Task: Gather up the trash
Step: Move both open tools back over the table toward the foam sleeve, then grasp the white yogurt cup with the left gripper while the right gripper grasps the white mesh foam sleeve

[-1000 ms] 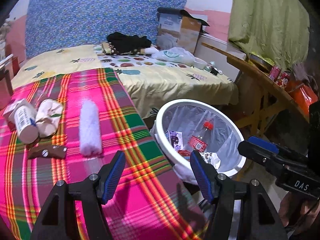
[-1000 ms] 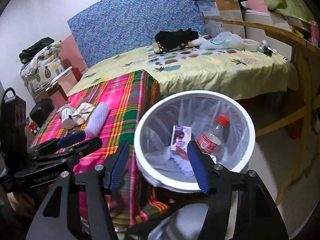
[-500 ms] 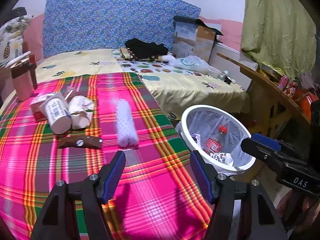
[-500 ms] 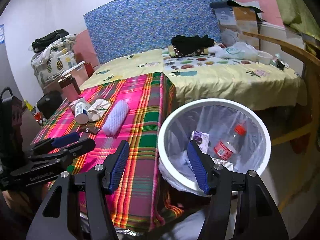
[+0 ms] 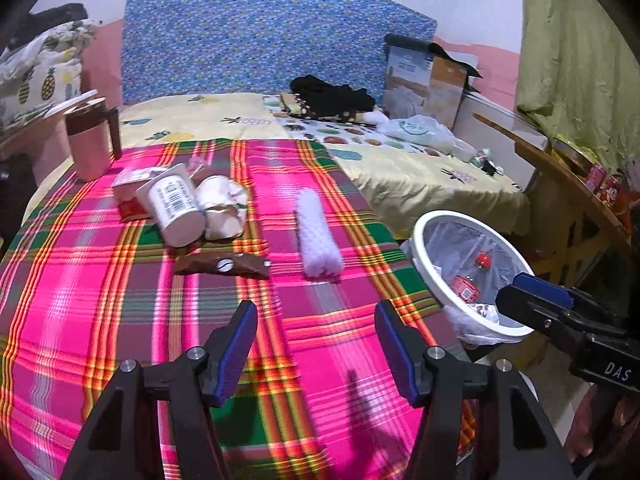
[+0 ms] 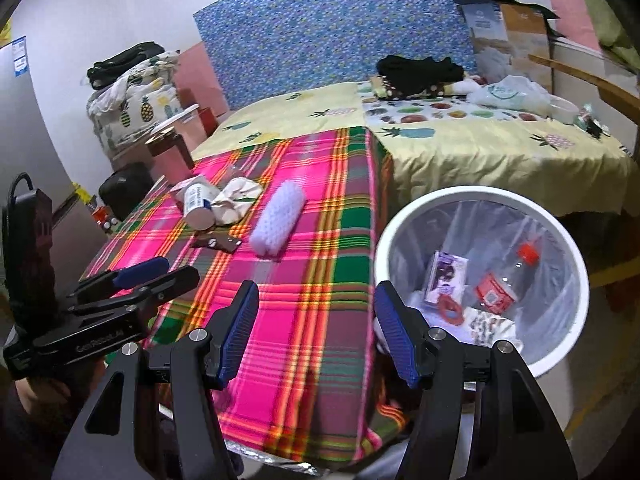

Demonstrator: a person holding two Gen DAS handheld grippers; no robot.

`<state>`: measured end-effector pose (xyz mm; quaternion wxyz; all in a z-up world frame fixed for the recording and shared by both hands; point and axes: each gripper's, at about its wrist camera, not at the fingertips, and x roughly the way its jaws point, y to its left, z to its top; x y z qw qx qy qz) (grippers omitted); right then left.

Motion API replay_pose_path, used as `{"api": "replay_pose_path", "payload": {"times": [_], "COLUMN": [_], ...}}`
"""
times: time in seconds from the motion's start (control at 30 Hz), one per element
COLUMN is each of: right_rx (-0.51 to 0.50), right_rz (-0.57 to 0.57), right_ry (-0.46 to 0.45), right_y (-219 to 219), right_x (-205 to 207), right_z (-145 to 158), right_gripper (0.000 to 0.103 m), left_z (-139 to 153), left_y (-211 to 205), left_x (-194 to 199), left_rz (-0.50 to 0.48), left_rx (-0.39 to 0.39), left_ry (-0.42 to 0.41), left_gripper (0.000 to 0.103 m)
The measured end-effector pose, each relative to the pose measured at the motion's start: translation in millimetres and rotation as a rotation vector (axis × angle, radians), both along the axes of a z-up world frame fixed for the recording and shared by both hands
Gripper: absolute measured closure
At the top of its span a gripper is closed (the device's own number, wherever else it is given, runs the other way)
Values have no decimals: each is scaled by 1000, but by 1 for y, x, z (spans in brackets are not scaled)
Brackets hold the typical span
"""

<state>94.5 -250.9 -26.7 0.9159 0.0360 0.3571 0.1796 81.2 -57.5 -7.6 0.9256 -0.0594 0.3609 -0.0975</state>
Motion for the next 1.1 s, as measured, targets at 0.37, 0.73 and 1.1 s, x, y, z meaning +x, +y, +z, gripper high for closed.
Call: {"api": "replay_pose_path", "payload": {"times": [0.37,0.73,1.1], "right_rx": [4,7,3], "right_rz": [41,60,58], "right_ry": [0,22,63], "right_y": [24,41,56], "right_x": [15,33,57], "right_z": [3,-2,-14], "right_gripper": [44,46,47], "left_z": [2,3,-3], "left_y": [36,66,93], "left_x": [11,40,83], "left_rz": [94,164,242], "left_rx": [-13,-34,-72], "left_ry": [2,6,33], "left_gripper": [42,42,42]}}
